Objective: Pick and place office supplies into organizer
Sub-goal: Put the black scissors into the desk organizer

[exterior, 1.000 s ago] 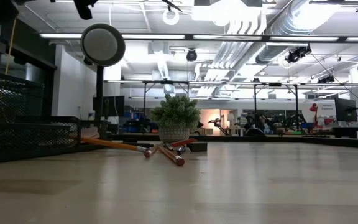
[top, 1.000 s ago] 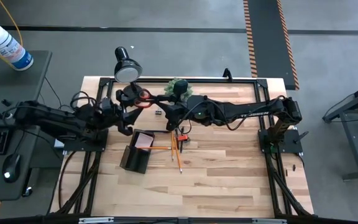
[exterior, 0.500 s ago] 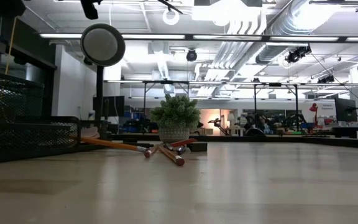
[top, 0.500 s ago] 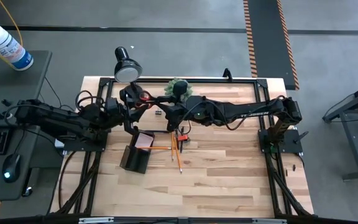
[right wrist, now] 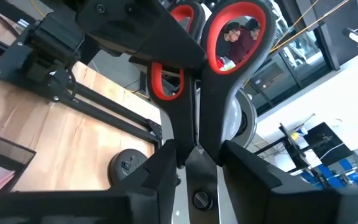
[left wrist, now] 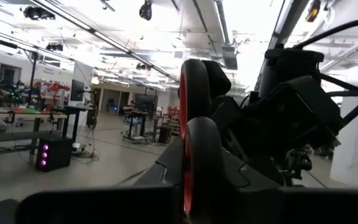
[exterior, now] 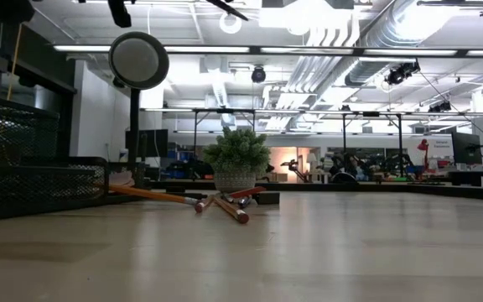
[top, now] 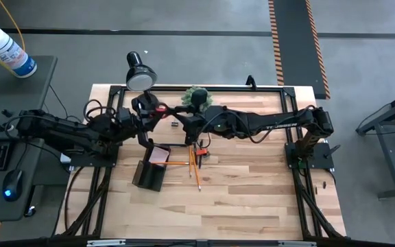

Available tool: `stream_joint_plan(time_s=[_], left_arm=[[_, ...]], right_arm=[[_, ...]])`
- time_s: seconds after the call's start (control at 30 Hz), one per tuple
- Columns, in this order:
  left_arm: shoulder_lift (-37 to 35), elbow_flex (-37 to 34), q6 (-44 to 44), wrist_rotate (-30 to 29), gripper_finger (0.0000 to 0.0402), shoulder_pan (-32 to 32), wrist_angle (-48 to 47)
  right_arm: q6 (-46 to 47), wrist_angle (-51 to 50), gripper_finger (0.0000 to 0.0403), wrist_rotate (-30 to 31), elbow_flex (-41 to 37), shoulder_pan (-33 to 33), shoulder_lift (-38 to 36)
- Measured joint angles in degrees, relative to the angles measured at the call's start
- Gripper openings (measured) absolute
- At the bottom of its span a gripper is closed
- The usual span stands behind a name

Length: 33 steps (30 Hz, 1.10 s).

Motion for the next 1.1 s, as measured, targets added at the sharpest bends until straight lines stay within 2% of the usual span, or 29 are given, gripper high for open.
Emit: stream_joint_plan(time_s=[0.1, 0.37, 0.53, 0.67, 0.8, 0.97, 1.1], left_arm=[[0.0, 0.0, 0.8, 0.1, 0.0026, 0.0, -0.8], [0.0, 0.0, 1.3, -0.6, 0.0008, 0.0, -2.7], [0.0, 0.0, 1.7, -0.6, 0.0014, 0.0, -3.9], [-0.1, 0.0, 1.7, -0.7, 0.0008, 0.0, -6.4], [-0.5, 0.0, 1.2, -0.8, 0.0009, -0.1, -10.3], [-2.5, 0.1, -0.7, -0.3, 0.0008, -0.9, -18.1], [-5.2, 5.3, -2.9, 0.4, 0.0008, -2.2, -33.6]], right_arm=[[0.1, -0.2, 0.0145, 0.0, 0.0, 0.2, 0.0], [-1.3, -0.4, 0.0228, 4.9, 0.0, 2.7, 0.0], [-0.5, -2.3, 0.0253, 11.1, 0.0, 5.6, -0.4], [3.3, -9.1, 0.0255, 19.5, 0.0, 9.3, -2.2], [15.2, -22.2, 0.0248, 28.9, 0.0, 12.7, -4.4], [41.4, -43.9, 0.0239, 30.0, 0.0, 14.0, -6.0], [54.4, -53.7, 0.0232, 32.9, -0.1, 14.1, -5.5]])
